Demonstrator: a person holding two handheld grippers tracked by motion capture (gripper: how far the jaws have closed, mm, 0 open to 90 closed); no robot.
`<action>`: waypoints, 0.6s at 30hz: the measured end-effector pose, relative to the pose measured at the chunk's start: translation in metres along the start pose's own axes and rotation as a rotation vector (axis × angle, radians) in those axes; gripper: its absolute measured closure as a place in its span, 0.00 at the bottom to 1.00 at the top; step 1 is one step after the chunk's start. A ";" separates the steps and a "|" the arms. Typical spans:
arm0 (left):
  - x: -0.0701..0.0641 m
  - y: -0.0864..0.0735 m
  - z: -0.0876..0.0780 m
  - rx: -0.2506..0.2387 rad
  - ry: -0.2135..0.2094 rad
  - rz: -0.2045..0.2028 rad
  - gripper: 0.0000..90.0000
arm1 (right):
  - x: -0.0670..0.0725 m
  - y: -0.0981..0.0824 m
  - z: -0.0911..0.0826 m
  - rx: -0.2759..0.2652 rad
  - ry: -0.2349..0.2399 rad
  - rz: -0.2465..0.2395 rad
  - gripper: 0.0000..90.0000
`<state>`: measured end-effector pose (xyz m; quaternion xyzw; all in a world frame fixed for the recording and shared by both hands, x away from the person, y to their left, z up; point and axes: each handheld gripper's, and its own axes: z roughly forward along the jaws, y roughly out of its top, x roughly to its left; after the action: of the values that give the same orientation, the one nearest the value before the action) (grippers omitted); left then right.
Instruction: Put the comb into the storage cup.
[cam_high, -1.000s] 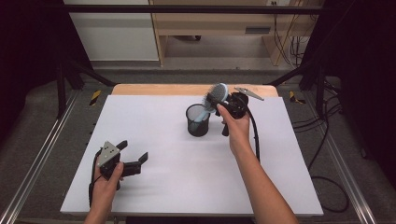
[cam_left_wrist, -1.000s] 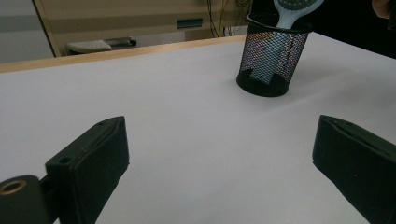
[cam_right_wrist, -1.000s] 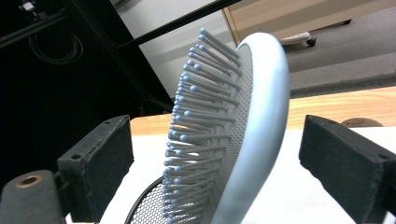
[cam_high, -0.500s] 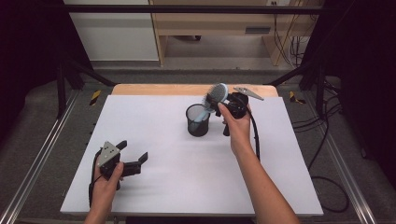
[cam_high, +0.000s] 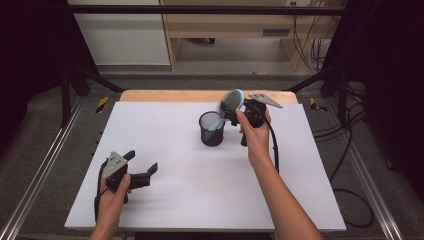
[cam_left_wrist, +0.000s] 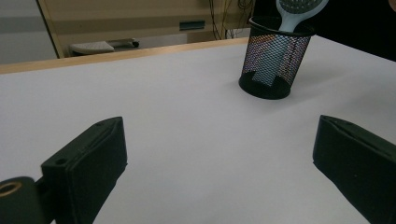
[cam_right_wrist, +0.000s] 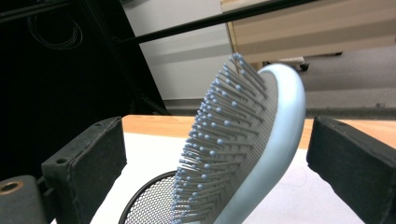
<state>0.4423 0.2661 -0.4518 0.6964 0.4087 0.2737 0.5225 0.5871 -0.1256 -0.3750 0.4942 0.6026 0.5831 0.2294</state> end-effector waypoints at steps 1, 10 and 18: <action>0.000 0.000 0.000 0.000 0.000 0.001 0.03 | 0.000 0.001 -0.001 -0.003 0.000 -0.009 0.05; 0.000 0.000 0.000 0.001 0.001 0.002 0.03 | 0.003 0.006 -0.013 -0.018 -0.027 -0.091 0.06; 0.000 0.000 0.000 0.002 -0.005 0.000 0.03 | 0.004 0.010 -0.021 -0.032 -0.059 -0.157 0.06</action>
<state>0.4423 0.2655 -0.4521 0.6977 0.4076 0.2715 0.5228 0.5707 -0.1336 -0.3599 0.4585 0.6231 0.5582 0.2997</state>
